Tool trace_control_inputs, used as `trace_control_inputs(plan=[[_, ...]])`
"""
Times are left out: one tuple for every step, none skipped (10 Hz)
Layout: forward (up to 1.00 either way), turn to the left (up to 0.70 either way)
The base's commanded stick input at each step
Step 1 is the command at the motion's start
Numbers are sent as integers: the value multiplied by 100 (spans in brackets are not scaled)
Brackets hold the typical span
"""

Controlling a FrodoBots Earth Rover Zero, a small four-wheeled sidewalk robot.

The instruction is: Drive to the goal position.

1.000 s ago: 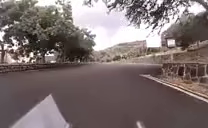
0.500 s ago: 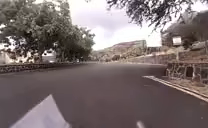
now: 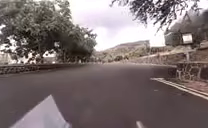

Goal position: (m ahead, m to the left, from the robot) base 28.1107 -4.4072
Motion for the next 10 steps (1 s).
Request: trace_control_inputs(plan=[[100,-19],[100,-19],[100,-19],[100,-19],[100,-19],[100,-19],[100,-19],[100,-19],[100,-19],[100,-19]])
